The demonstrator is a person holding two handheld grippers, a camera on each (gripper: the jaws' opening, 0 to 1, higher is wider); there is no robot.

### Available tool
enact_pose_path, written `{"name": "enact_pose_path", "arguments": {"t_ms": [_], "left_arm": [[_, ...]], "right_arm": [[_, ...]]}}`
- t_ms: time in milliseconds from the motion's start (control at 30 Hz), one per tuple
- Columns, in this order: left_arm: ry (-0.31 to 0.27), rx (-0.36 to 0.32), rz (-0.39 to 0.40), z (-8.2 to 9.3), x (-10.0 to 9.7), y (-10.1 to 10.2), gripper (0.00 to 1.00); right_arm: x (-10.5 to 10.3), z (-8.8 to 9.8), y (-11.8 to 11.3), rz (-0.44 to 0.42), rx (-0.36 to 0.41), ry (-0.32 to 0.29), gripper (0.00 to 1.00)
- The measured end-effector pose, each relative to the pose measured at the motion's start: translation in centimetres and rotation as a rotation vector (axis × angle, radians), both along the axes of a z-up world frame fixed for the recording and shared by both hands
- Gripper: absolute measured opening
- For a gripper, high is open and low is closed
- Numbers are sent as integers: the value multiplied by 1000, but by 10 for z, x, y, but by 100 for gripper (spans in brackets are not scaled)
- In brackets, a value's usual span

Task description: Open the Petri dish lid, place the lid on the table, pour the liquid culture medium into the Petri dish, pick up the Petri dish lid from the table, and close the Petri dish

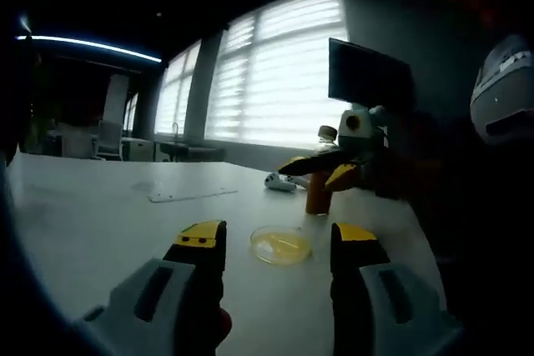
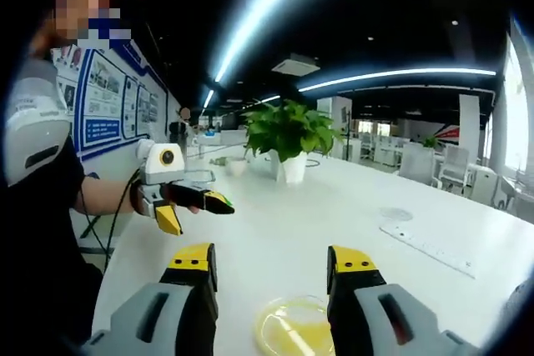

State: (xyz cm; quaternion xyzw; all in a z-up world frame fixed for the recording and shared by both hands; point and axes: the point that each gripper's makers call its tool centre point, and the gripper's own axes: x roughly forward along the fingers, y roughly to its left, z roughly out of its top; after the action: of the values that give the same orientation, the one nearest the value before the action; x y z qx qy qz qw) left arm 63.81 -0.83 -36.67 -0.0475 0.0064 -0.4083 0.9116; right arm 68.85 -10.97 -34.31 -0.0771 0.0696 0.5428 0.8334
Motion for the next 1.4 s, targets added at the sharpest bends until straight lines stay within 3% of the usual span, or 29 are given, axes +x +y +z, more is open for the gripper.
{"name": "enact_pose_path", "arguments": {"t_ms": [167,400,567,733,1033,1400], "left_arm": [[-3,-20,44,0,1,7,42],[2,-4,129,-17,3,20,44],[-5,-4,178,-24,1,24,45],[-7,-5,224,-35,-2,26,45],[-29,44,276,-40,-2,42,45],[-16,17,318,-41,1,52,44]], "right_arm": [[20,5,-4,-94,-1,7,52],[63,10,-8,-234,-47,6,53],[94,21,0,-284,-47,14,56],[119,14,10,-330,-122,21,58],[146,16,38,-383,-161,17,62],[184,-2,59,-461,-194,34,64]]}}
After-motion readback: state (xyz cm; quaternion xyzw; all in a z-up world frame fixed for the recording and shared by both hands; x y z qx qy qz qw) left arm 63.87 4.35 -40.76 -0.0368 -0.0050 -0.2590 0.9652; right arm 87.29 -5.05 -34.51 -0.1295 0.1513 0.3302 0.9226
